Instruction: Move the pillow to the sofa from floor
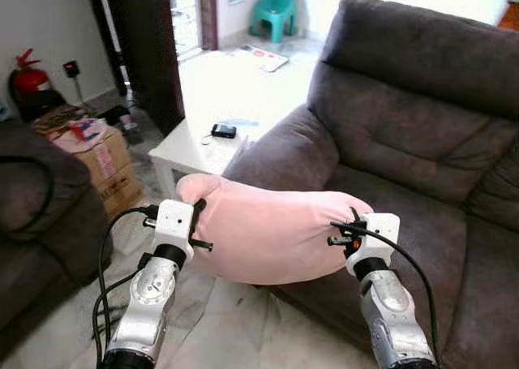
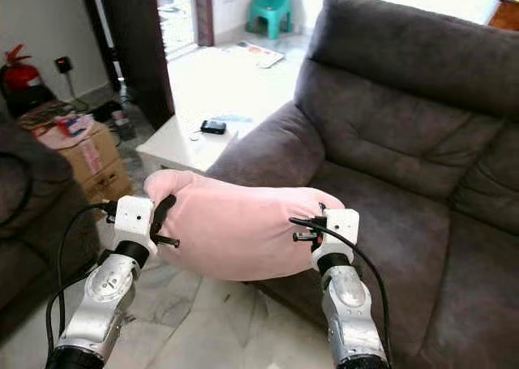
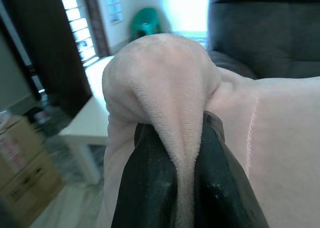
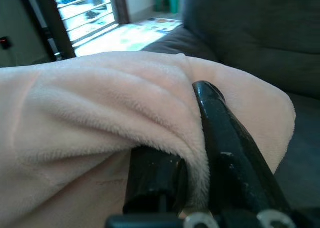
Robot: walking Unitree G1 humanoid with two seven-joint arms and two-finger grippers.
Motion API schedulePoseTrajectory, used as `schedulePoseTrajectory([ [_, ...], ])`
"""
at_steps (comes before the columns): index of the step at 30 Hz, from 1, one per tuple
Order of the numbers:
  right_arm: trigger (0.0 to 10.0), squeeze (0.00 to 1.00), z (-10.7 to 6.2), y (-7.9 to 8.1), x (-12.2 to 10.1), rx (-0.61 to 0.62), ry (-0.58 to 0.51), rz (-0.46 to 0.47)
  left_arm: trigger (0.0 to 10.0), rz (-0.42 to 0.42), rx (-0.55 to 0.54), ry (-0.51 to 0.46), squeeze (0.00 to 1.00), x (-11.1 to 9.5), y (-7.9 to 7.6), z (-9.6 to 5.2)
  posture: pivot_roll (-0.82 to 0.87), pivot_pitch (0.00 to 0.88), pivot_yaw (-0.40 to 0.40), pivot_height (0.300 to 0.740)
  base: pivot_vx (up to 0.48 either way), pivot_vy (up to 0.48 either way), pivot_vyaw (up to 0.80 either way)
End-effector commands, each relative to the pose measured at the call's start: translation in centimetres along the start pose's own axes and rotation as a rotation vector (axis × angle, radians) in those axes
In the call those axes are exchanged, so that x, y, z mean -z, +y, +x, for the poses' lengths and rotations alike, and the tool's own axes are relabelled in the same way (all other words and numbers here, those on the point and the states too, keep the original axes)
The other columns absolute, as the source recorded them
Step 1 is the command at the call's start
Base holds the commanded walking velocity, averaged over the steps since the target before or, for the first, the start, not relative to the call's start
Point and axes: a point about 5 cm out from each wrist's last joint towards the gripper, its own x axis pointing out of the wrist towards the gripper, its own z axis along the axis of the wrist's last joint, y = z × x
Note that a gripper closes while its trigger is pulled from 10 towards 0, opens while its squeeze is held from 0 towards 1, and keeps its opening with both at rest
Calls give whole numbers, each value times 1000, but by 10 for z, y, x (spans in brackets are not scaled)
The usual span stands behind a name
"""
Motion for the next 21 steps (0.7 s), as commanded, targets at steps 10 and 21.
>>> schedulePoseTrajectory([
  [10, 10000, 0, 7, -9, -28, 50, -123, 1, 10000, 11, -12, -11, 0, -1, 5, 1, 121, 0, -100, 740, 0, 0, -800],
  [21, 10000, 0, 10, -11, -29, 68, -114, -19, 10000, 17, -23, -14, 0, -2, 6, 3, 123, 0, -101, 740, 0, -129, -800],
])
